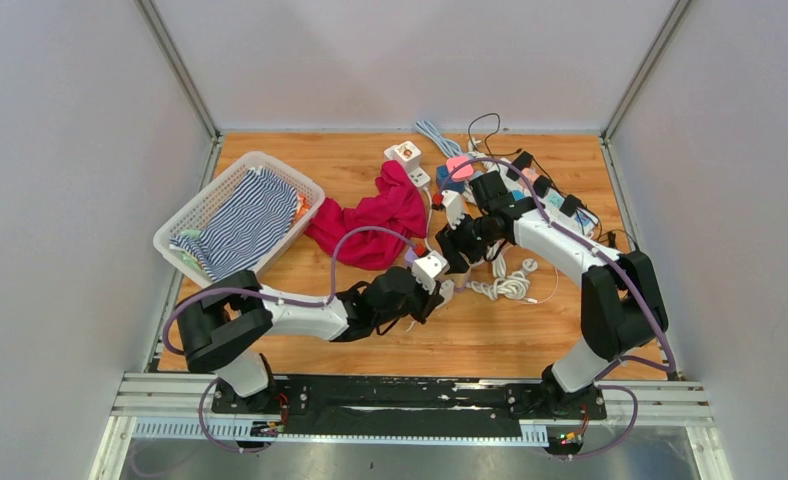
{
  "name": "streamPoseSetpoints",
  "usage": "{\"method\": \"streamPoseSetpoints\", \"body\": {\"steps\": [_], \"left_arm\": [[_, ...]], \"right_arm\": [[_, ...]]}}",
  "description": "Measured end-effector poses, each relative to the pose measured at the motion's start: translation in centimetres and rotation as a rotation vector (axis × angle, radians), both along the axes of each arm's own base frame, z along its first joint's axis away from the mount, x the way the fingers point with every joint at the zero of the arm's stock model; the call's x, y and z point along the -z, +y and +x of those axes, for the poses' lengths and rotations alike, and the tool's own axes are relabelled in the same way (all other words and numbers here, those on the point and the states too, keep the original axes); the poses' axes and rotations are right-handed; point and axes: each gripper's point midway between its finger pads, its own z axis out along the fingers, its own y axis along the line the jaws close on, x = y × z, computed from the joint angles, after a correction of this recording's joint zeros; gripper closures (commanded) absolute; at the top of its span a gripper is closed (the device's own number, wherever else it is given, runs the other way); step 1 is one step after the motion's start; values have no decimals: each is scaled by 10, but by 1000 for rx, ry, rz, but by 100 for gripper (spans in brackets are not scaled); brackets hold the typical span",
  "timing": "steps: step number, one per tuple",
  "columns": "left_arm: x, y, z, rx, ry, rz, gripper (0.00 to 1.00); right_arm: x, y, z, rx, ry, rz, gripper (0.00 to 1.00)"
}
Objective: Pull the plug off the socket
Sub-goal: Remove the plug from the socket, then place the plug at the center of the board.
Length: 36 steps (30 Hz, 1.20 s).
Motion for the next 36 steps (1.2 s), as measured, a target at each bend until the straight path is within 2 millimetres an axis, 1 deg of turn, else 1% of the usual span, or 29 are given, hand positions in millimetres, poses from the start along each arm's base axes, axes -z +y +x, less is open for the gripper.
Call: {"method": "streamPoseSetpoints", "body": {"steps": [3,4,9,10,12,15,16,18,20,24,28,30,32,34,36], "left_arm": [[-2,4,-2,1,-47,27,100],[-4,7,-3,3,-61,32,100],[-18,19,-12,51,-123,25,100],[-26,24,-23,108,-142,4,100],[-29,25,-28,130,-143,-10,100],[-30,34,-42,171,-129,-35,100],[-30,37,-47,184,-120,-44,100],[-29,41,-54,199,-103,-57,100],[-28,45,-59,206,-86,-70,100],[-34,49,-67,214,-63,-110,100],[-40,49,-73,228,-43,-146,100],[-44,48,-78,245,-34,-163,100],[-48,47,-81,261,-25,-178,100],[-52,46,-85,279,-27,-190,100],[-54,46,-87,294,-33,-196,100]], "right_arm": [[0,0,0,-1,-1,0,82],[0,0,0,-1,-1,0,80],[0,0,0,-3,-1,-1,53],[0,0,0,-7,-2,-1,39],[-1,0,-1,-8,-3,0,22],[1,-4,-5,-13,13,-18,3],[3,-6,-8,-16,21,-27,0],[1,-8,-12,-21,25,-34,0],[-6,-10,-15,-26,14,-28,0],[-28,-12,-18,-42,-44,7,0],[-51,-12,-26,-96,-109,53,0],[-64,-11,-38,-152,-143,89,0],[-77,-9,-54,-227,-176,137,0],[-90,-5,-76,-344,-213,209,1],[-97,-2,-101,-459,-232,282,1]]}}
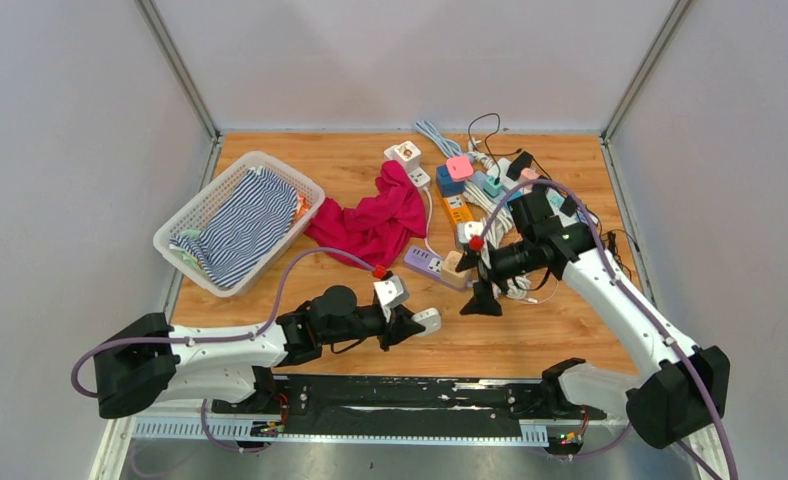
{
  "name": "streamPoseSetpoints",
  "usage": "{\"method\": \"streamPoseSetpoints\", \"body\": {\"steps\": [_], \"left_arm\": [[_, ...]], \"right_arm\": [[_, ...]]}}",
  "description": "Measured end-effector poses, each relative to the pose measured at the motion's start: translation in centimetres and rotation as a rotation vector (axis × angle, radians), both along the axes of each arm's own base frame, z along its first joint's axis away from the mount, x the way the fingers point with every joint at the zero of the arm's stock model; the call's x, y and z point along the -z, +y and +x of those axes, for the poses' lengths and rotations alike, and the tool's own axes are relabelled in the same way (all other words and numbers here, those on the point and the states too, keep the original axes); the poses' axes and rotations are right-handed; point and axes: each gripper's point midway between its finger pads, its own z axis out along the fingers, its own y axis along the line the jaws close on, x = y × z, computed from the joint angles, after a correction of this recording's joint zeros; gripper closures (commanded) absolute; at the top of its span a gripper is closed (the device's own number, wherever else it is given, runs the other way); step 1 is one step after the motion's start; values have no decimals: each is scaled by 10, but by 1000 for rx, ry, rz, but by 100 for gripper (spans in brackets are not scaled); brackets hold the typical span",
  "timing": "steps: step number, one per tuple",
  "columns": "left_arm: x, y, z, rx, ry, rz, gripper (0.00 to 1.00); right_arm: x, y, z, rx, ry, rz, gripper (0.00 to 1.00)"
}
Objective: Pull the plug off the socket
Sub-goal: Place the plug at the center of the board.
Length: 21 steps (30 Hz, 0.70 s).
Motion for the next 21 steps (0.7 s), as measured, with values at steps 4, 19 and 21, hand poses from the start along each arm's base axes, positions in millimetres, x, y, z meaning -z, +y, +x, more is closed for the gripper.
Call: {"method": "streamPoseSetpoints", "body": {"steps": [4,19,21], "left_arm": [[0,-1,-5,49,-32,7,100],[-15,-36,-5,156,-102,15,100],[-17,-38,-3,152,-105,11,100]], "right_arm": [[9,2,-43,-200,5,99,2],[30,22,-68,-370,88,143,31],[33,25,-70,-377,99,132,38]]}}
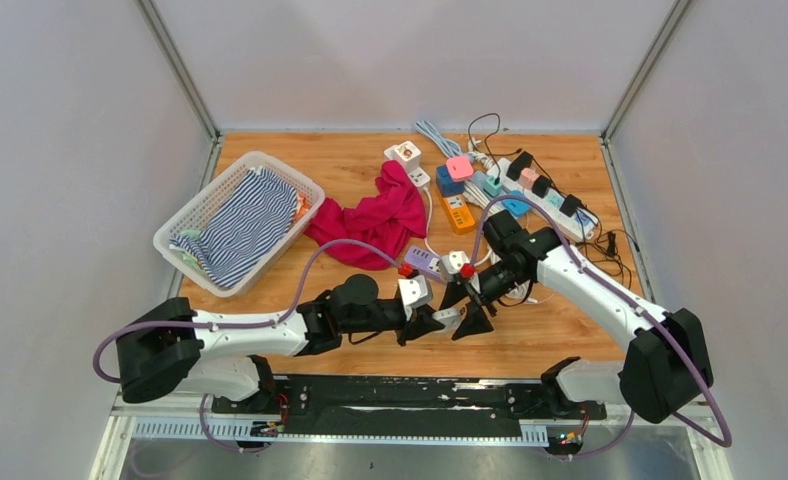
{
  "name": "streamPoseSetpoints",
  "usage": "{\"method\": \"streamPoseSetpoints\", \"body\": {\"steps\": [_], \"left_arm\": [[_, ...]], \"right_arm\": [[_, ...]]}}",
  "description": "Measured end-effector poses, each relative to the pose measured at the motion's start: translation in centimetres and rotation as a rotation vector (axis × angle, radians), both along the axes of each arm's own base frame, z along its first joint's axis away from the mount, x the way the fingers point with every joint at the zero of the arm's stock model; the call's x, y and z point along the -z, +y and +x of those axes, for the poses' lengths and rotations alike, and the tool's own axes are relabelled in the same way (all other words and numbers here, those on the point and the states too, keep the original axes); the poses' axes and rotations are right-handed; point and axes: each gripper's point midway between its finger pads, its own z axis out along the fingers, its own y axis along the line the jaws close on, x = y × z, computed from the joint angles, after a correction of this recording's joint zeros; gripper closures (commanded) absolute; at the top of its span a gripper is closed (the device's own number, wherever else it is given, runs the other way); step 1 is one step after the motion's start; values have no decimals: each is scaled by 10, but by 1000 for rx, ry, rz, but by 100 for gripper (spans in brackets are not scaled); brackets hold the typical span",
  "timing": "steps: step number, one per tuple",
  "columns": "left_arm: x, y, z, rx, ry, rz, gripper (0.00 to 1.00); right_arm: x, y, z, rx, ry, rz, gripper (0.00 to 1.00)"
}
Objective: Pull the plug off the socket
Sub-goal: Place the plug at the center of the board.
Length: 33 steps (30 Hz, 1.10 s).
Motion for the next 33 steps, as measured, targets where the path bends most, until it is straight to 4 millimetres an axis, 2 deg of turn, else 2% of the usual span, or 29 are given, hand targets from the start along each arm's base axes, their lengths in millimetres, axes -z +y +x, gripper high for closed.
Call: {"method": "streamPoseSetpoints", "body": {"steps": [6,10,13,17,20,24,26,29,33], "left_arm": [[1,1,6,-36,1,4,100],[0,0,5,-43,4,1,99],[1,2,6,-65,22,5,75],[-1,3,10,-94,32,-3,38],[-5,8,13,-124,24,-17,21],[-15,24,16,-168,-21,-52,1],[-17,35,20,-203,-56,-65,0],[-12,57,33,-311,-106,-63,0],[5,83,53,-462,-153,-9,0]], "right_arm": [[2,2,3,12,0,-16,59],[3,3,7,18,-20,-18,85],[5,2,11,22,-48,-26,99],[4,1,10,22,-46,-30,100],[6,-2,6,21,-30,-49,100],[3,-7,7,24,-37,-87,100],[-1,-10,11,35,-51,-106,100],[-10,-22,27,97,-82,-153,100],[-16,-54,61,286,-120,-211,100]]}}
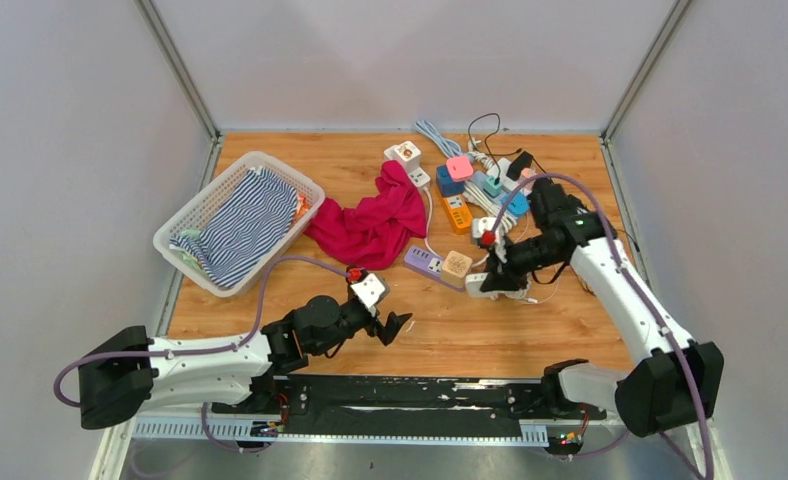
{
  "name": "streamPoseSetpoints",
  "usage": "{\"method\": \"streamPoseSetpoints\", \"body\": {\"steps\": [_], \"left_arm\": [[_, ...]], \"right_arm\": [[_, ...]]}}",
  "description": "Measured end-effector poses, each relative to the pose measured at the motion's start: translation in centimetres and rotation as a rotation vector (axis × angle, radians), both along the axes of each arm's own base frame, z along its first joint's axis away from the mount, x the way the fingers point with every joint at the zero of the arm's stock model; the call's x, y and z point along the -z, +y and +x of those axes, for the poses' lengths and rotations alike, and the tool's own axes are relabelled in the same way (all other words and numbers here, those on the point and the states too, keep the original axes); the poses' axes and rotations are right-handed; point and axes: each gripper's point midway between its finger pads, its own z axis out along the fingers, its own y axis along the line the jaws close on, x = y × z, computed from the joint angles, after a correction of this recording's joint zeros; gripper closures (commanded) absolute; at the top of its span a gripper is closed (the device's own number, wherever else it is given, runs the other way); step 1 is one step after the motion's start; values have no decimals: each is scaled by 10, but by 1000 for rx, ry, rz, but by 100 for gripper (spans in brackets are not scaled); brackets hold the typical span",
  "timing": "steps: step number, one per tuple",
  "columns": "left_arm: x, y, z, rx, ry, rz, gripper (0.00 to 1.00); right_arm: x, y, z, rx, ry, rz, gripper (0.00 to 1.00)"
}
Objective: Pull the plug off the socket
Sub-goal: Place the plug at the center of the board.
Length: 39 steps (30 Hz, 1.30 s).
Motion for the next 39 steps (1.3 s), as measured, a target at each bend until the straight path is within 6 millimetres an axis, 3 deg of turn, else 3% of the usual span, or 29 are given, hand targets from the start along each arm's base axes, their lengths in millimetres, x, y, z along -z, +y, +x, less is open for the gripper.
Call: {"method": "streamPoseSetpoints", "body": {"steps": [3,6,10,13,16,19,25,29,34,39], "left_arm": [[10,11,10,-74,-10,42,0],[13,15,15,-111,-13,59,0],[17,18,19,-136,-14,73,0],[15,19,20,-147,-16,70,0],[11,18,18,-133,-17,52,0],[1,6,0,-10,-16,4,0],[-31,-26,-39,266,-50,-135,4],[-35,-45,-52,376,-63,-172,4],[-36,-75,-54,446,-74,-193,11],[-38,-98,-53,469,-83,-237,25]], "right_arm": [[-8,-34,24,200,-59,-14,100],[-14,-60,33,352,-115,-25,100],[-15,-78,39,482,-156,-27,100],[-13,-82,42,525,-147,-14,100],[-11,-74,44,509,-98,33,100],[-8,-61,38,455,-27,91,100],[-12,-22,-5,190,45,184,100],[-21,-7,-30,52,23,245,100],[-28,-2,-46,-26,3,288,100],[-30,3,-59,-91,-3,302,100]]}}
